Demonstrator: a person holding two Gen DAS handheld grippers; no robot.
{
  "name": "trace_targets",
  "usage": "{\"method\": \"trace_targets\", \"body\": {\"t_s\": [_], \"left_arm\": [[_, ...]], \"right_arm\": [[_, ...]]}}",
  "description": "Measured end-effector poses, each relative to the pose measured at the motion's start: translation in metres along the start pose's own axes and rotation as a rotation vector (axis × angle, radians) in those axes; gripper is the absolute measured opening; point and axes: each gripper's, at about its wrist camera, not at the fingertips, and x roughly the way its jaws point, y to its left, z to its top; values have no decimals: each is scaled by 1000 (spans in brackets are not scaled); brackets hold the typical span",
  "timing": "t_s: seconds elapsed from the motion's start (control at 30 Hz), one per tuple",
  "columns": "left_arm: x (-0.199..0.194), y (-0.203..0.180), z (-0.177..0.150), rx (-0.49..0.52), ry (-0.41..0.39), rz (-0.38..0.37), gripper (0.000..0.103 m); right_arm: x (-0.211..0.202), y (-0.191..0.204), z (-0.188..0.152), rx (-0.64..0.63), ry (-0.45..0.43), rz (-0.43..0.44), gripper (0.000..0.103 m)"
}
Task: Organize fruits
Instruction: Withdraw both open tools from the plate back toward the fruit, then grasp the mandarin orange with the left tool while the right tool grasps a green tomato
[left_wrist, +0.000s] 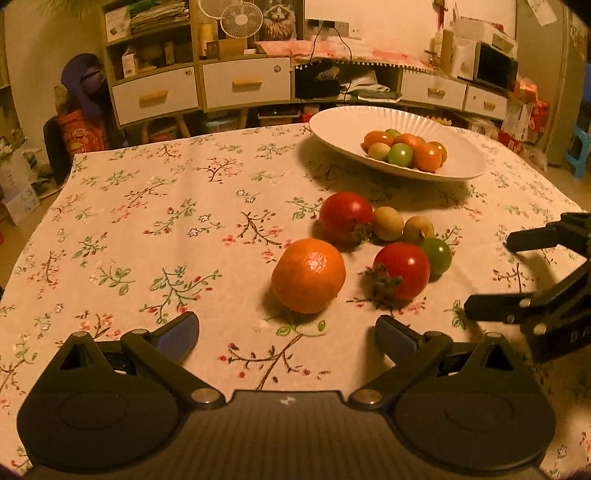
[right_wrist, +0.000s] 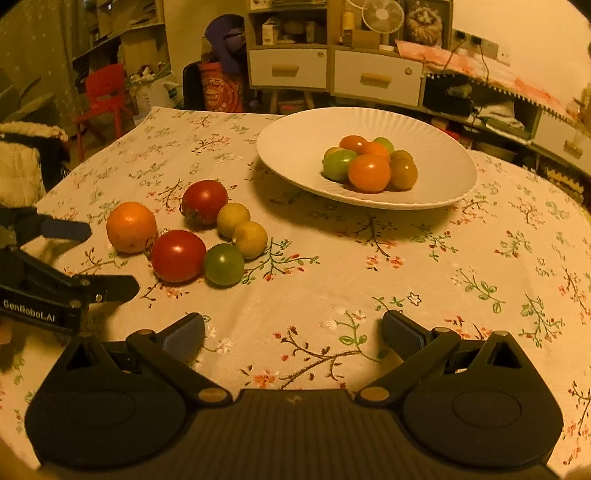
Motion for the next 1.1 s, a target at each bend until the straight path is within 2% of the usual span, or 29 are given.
{"method": "trace_targets", "body": {"t_s": [0.13, 0.33, 0.43, 0.5, 0.63, 0.8, 0.9, 1.1], "left_arm": [[3, -1, 4, -11, -1, 4, 103], [4, 1, 7, -20, -4, 4, 100], [3, 0, 8, -19, -10, -4, 94], [3, 0, 9, -16, -12, -11, 89], [3, -1, 10, -11, -13, -26, 81], [2, 0, 12, -25, -20, -39, 65], [2, 0, 14, -38, -20, -47, 56], [2, 0, 14, -42, -23, -62, 49]], "right_arm": [[3, 5, 0, -34, -24, -6, 102], [4, 12, 3, -58, -61, 33, 88], [4, 15, 6, -69, -70, 49, 78], [4, 17, 8, -74, -73, 62, 66], [5, 22, 11, -93, -78, 71, 55], [5, 24, 13, -90, -80, 79, 41], [5, 24, 12, -84, -84, 79, 38], [5, 26, 15, -79, -85, 89, 30]]}}
